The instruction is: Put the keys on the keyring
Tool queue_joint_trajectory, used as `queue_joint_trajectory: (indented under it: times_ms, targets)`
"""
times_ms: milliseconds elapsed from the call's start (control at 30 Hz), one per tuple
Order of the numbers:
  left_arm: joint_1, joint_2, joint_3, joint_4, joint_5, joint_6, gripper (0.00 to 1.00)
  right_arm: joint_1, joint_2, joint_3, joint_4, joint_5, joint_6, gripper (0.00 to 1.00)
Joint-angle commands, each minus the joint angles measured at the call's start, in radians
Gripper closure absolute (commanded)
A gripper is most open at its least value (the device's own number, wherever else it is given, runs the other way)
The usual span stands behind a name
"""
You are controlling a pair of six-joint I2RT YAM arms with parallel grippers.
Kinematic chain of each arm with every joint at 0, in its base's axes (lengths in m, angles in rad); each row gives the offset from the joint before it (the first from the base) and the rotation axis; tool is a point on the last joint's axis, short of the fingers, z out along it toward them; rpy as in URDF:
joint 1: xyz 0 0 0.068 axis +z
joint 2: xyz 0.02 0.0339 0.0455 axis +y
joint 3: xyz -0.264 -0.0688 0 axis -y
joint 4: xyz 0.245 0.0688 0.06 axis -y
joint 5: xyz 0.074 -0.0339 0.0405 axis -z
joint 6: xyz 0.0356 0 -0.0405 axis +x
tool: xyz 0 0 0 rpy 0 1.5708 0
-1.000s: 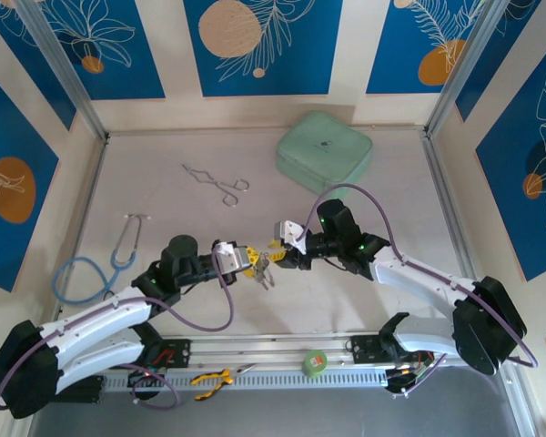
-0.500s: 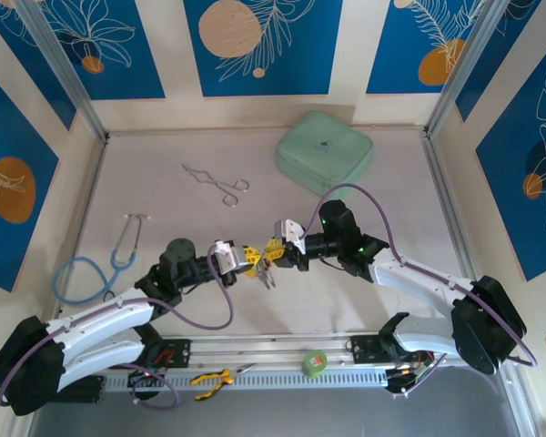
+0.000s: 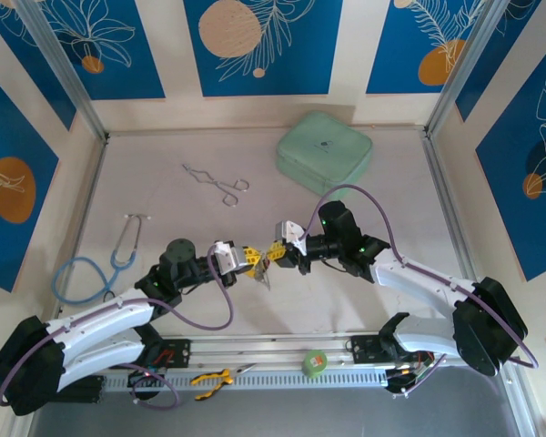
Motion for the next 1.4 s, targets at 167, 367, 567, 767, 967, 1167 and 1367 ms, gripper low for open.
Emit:
queue_joint_trajectory:
  times_ms: [167,367,567,767,967,1167,1367]
  targets:
    - [-0.004,-0.014,0.037,0.016,0.041,-0.001,1.00,0.006,0.029,0.028,-0.082,0.049,-0.020,0.95]
    - [-0.003,0.010,0.049,0.041,0.062,-0.003,1.00,0.049,0.074,0.049,-0.069,0.045,-0.030,0.88]
    - [-0.003,0.019,0.028,0.066,0.053,-0.008,1.00,0.023,0.011,-0.001,0.021,0.025,-0.012,0.75]
    - [-0.003,0.030,0.018,0.100,0.061,-0.024,1.00,0.012,-0.008,-0.006,0.012,-0.015,-0.052,0.73]
    - [-0.003,0.041,0.017,0.113,0.067,-0.033,1.00,0.021,0.001,-0.004,0.036,-0.043,-0.048,0.74]
    - [-0.003,0.050,0.018,0.127,0.075,-0.039,1.00,0.024,0.014,0.003,0.056,-0.050,-0.046,0.77]
    - [-0.004,0.053,0.019,0.135,0.078,-0.044,1.00,0.026,0.028,0.009,0.069,-0.055,-0.043,0.90]
